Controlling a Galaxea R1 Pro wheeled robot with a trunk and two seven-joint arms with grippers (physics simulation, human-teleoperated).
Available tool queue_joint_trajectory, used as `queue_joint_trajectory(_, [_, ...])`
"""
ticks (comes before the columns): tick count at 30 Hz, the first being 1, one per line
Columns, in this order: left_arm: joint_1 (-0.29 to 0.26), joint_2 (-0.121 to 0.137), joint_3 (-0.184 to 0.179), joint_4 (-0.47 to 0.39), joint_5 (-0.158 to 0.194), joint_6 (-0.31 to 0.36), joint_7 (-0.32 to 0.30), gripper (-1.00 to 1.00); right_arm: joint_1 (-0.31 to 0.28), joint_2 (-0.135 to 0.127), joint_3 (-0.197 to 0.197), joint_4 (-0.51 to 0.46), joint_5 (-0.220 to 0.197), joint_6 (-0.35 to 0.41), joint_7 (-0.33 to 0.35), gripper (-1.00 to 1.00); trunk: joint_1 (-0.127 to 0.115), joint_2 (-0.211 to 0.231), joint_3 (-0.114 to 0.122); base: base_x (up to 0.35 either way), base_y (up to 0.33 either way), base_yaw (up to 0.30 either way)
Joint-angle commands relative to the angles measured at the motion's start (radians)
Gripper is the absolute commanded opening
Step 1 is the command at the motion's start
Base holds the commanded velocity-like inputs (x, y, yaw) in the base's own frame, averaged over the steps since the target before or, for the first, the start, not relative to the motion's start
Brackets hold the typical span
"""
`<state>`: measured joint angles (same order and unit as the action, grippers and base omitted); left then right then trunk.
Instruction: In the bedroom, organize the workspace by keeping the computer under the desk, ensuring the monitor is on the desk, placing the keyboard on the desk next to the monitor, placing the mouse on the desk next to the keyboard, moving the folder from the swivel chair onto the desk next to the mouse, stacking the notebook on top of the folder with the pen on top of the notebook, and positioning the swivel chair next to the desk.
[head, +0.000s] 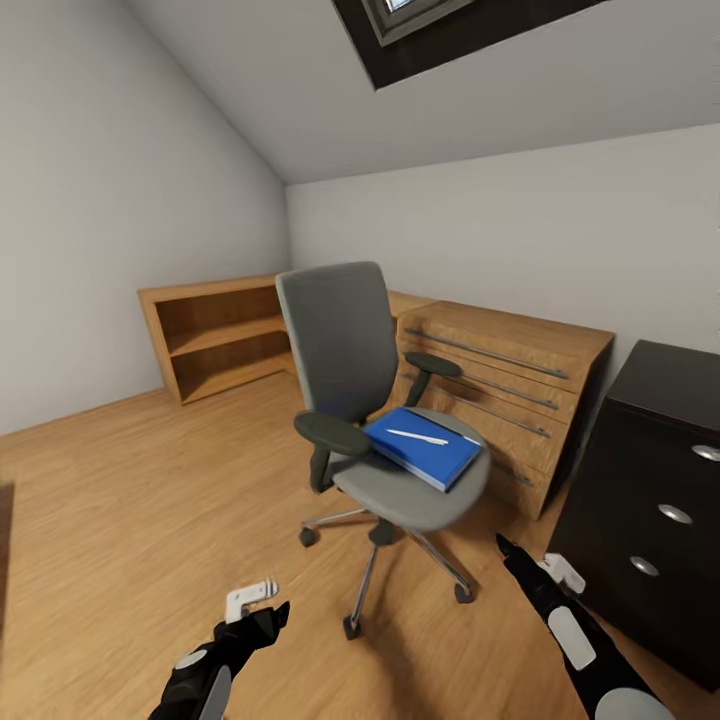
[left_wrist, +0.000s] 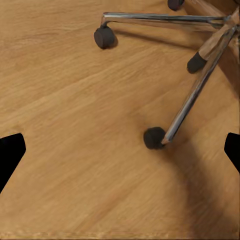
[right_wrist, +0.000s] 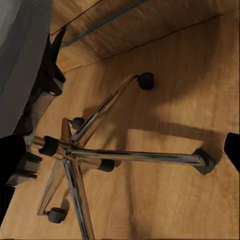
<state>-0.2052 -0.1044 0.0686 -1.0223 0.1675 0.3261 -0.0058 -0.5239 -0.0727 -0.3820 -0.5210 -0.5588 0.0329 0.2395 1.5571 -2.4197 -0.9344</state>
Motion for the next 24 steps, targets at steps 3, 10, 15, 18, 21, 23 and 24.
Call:
queue_joint_trajectory(3, [0.0, -0.001, 0.002, 0.005, 0.009, 0.006, 0.0, 1.0, -0.001, 0.0, -0.004, 0.035, 0.025, -0.083, 0.006, 1.0, -0.001, 0.0, -0.001, -0.267, -0.18, 0.0])
queue_joint_trajectory(10, [0.0, 0.0, 0.002, 0.013, 0.012, 0.005, -0.001, 1.0, 0.004, 0.001, -0.004, 0.124, 0.077, -0.185, 0.007, 1.0, -0.001, 0.0, -0.001, -0.09, -0.066, 0.0])
queue_joint_trajectory(15, [0.0, 0.003, 0.004, 0.064, 0.013, 0.004, -0.003, 1.0, 0.008, -0.003, -0.004, 0.242, 0.121, -0.308, 0.01, 1.0, -0.012, 0.021, 0.008, -0.004, -0.003, 0.0])
queue_joint_trajectory(18, [0.0, 0.012, 0.006, 0.136, 0.013, 0.003, -0.001, 1.0, 0.013, -0.005, -0.005, 0.345, 0.13, -0.418, 0.011, 1.0, -0.024, 0.042, 0.018, 0.0, 0.0, 0.0])
queue_joint_trajectory(21, [0.0, 0.022, 0.007, 0.263, 0.012, -0.085, 0.0, 1.0, 0.017, -0.004, -0.003, 0.445, 0.135, -0.539, 0.029, 1.0, -0.035, 0.063, 0.027, 0.0, 0.0, 0.0])
queue_joint_trajectory(23, [0.0, 0.023, 0.008, 0.306, 0.012, -0.143, -0.001, 1.0, 0.017, -0.002, -0.003, 0.464, 0.135, -0.561, 0.037, 1.0, -0.043, 0.077, 0.034, 0.0, 0.0, 0.0])
queue_joint_trajectory(24, [0.0, 0.024, 0.008, 0.32, 0.012, -0.163, -0.001, 1.0, 0.017, -0.002, -0.003, 0.469, 0.135, -0.566, 0.038, 1.0, -0.047, 0.084, 0.037, 0.0, 0.0, 0.0])
